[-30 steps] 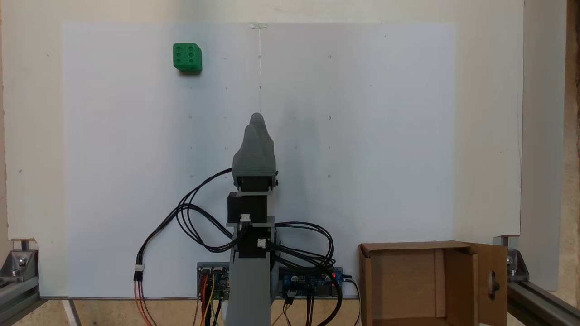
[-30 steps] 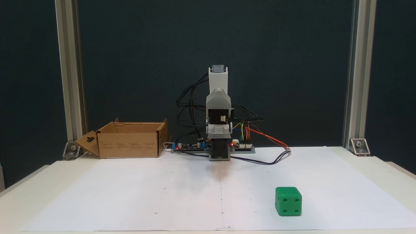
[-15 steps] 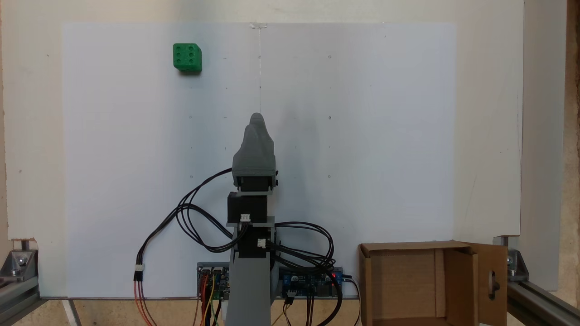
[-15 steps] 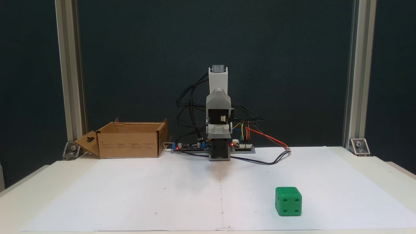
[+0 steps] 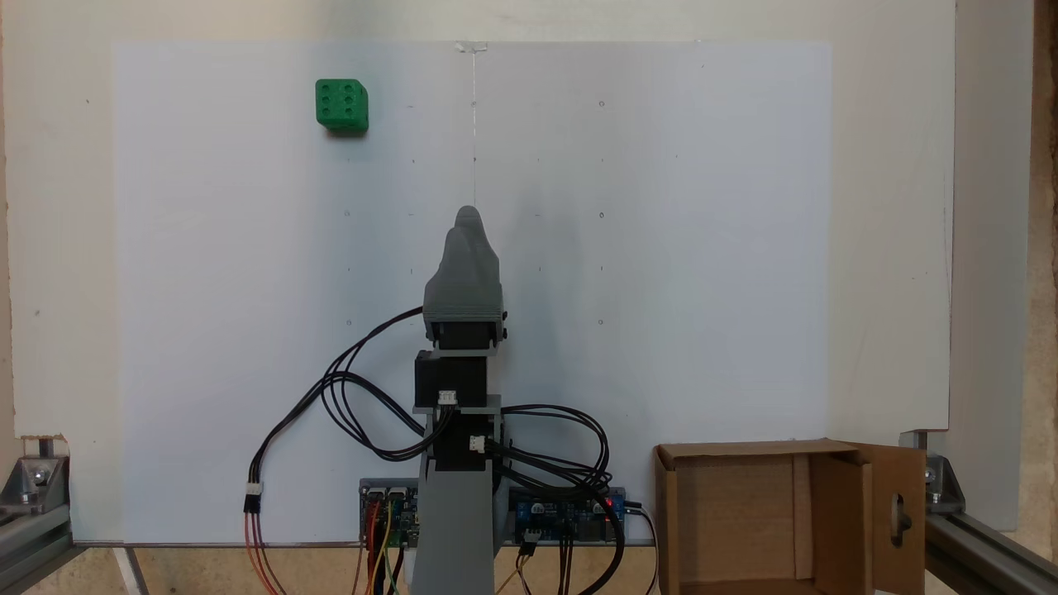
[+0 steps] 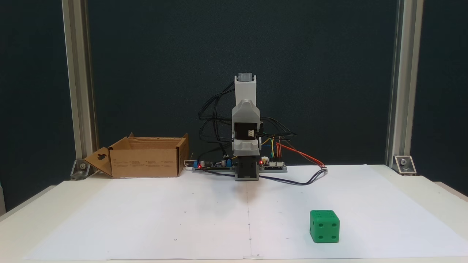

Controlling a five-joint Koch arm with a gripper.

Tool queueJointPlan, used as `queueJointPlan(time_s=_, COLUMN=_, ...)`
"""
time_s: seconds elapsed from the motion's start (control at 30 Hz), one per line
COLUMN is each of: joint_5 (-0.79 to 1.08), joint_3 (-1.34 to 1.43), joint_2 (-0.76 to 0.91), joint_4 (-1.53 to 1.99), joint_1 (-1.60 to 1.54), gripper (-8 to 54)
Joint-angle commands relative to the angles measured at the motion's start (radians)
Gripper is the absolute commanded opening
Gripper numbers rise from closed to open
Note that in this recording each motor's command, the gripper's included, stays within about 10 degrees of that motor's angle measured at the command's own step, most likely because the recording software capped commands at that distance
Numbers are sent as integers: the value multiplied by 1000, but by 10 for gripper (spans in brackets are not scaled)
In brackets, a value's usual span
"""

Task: Grasp a green dice and put it in the bin.

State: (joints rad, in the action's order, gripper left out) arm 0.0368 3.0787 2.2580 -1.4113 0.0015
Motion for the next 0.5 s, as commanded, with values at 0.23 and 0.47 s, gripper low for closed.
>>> queueJointPlan(time_s=0.23, joint_5=-6, joint_3=9, joint_2=107, joint_4=55, joint_1=5, gripper=425)
queueJointPlan(time_s=0.47, joint_5=5, joint_3=-296, joint_2=104, joint_4=555, joint_1=75, gripper=436)
